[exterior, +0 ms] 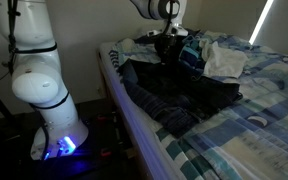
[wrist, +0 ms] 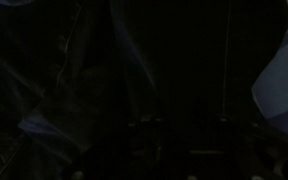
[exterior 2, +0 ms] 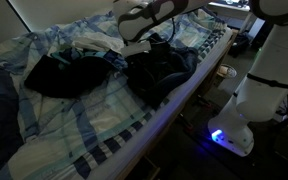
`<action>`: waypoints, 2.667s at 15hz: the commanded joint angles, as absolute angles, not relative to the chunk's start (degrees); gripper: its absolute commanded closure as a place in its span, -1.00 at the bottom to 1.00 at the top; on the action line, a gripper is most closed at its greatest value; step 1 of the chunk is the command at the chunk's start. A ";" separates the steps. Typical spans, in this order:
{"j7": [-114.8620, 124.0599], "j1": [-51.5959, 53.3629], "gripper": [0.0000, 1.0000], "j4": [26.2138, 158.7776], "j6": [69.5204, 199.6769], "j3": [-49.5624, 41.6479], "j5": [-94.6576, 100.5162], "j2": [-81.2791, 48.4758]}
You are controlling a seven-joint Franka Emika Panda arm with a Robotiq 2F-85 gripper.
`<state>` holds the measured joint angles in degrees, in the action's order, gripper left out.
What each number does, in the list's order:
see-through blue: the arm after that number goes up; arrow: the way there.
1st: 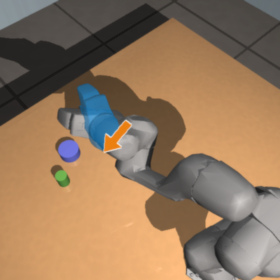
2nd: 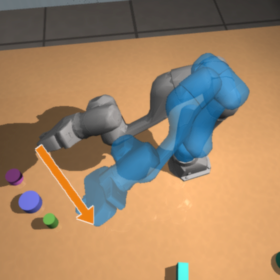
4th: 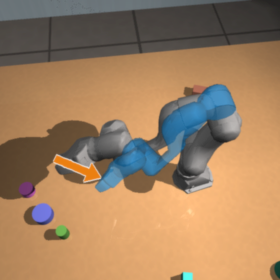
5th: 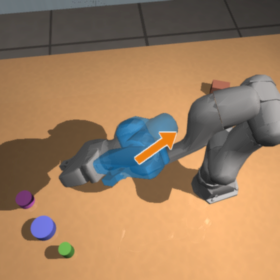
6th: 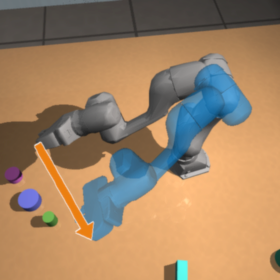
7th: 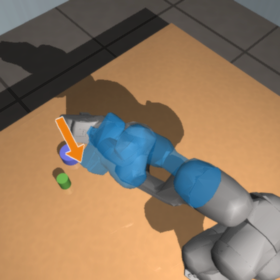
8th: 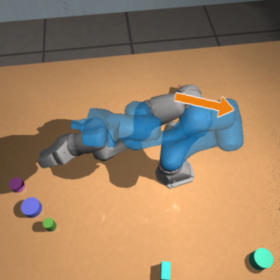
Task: Lay the blue jeans out on the bed
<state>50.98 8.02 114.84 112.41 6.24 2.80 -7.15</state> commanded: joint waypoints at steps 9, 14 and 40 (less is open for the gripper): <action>61.68 12.85 0.89 116.16 113.22 10.70 3.12 0.13; 62.77 15.61 0.91 116.52 112.90 14.43 3.92 1.75; 60.50 22.65 0.94 115.22 110.71 23.73 4.15 3.32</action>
<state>60.47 22.98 115.47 110.90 23.38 4.13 3.45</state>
